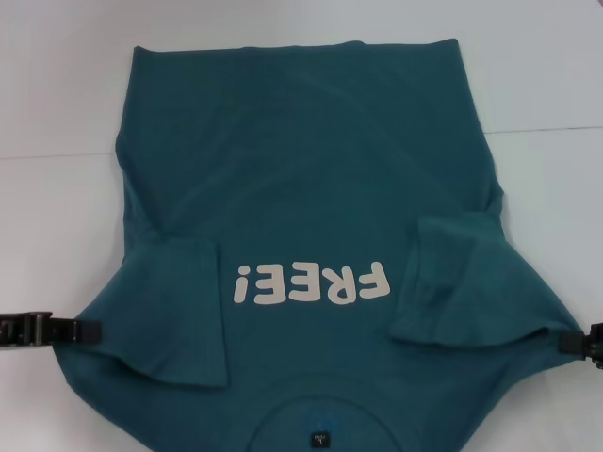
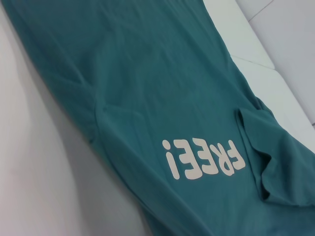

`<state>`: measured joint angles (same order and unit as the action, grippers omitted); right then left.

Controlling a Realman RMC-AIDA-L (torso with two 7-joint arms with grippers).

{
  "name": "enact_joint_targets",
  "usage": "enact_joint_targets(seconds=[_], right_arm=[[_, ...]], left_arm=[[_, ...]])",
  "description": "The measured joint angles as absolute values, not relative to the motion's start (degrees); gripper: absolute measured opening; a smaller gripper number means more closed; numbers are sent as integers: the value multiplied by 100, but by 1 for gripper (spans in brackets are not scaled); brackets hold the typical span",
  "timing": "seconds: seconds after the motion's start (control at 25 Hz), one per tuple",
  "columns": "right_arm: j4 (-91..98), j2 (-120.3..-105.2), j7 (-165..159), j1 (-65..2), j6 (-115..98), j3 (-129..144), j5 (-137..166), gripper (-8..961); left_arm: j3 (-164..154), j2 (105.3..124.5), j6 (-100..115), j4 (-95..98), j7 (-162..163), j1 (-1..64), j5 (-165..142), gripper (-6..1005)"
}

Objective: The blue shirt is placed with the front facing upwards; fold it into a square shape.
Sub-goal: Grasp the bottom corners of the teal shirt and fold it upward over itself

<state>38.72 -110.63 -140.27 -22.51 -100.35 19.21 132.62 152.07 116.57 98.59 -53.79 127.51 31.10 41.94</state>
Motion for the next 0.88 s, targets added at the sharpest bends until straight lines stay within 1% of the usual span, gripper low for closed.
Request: enact_joint_targets(seconds=[0.32,0.48,0.6,0.68,0.88], right_arm=[[3868,-11056,-13952,-2096,-10475,1856,13262,63],[3900,-11055,-13942,-1946,-10754,1746,13265,64],[3915,-11006,-13938,-1830,-10852,1632,13274,65],[3877,-10945,-13934,-1728,-10903,1595,13274,65],[3854,-10925,-13923,-1682,-11081,1447,13271,66]], left_arm=[[15427,11714,10336,-5491,12800,2966,4229,42],[15525,11786,10666,-5734,12882,2773,4423,43],[15545,11839,10797,-5907,12956,2611,4514,43],[15547,11900,10880,-6030,13022,2485,4553,43],[15576,11943,11084,-6142,13055,2404,4675,43]])
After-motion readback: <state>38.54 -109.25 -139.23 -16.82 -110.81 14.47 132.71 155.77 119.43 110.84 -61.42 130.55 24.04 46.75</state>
